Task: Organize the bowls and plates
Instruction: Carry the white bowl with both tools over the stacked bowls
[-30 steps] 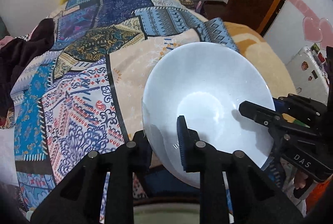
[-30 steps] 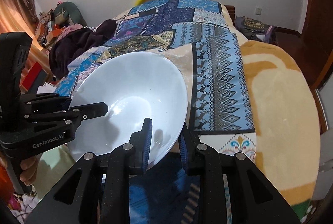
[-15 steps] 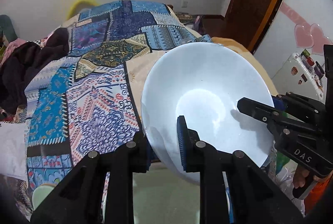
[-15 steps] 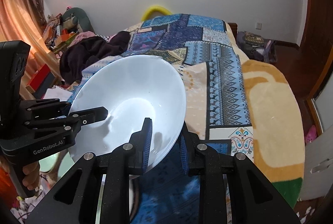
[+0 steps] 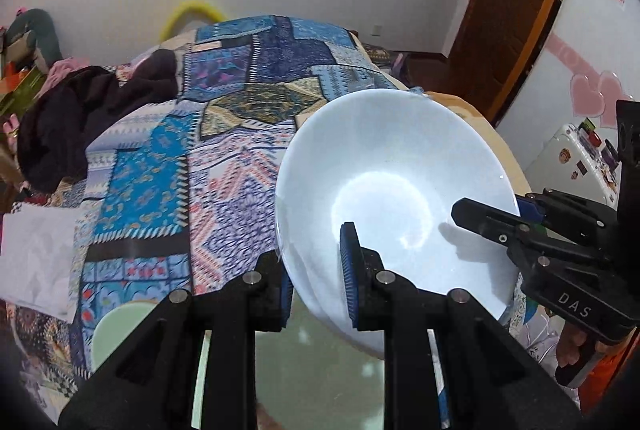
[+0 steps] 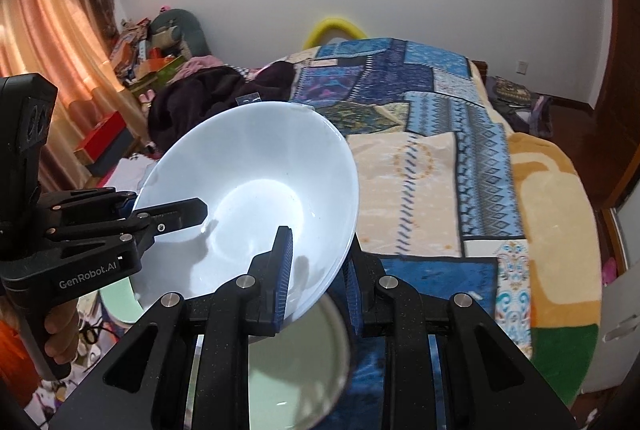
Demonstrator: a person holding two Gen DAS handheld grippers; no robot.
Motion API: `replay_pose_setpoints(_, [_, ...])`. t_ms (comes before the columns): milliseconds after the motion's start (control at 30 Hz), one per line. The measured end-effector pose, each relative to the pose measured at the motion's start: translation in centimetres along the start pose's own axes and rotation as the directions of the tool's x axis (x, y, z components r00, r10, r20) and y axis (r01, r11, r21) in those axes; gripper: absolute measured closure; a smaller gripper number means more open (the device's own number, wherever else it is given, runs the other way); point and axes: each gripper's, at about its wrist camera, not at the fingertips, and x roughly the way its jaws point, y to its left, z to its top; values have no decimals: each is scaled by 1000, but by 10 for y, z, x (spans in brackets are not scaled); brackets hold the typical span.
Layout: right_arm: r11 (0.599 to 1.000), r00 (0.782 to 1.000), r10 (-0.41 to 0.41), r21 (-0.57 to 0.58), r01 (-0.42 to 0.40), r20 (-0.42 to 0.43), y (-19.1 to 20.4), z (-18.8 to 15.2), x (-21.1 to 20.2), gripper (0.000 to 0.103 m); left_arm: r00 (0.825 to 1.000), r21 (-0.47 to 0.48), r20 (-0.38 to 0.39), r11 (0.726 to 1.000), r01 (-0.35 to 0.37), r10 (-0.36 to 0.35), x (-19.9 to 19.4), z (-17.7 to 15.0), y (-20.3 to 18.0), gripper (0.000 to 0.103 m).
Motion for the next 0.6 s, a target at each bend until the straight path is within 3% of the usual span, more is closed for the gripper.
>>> replay_pose_setpoints(600, [982, 987, 154, -108, -158, -44, 95, -12, 25, 81, 995, -159, 4, 982, -100, 102, -56, -64, 91, 82])
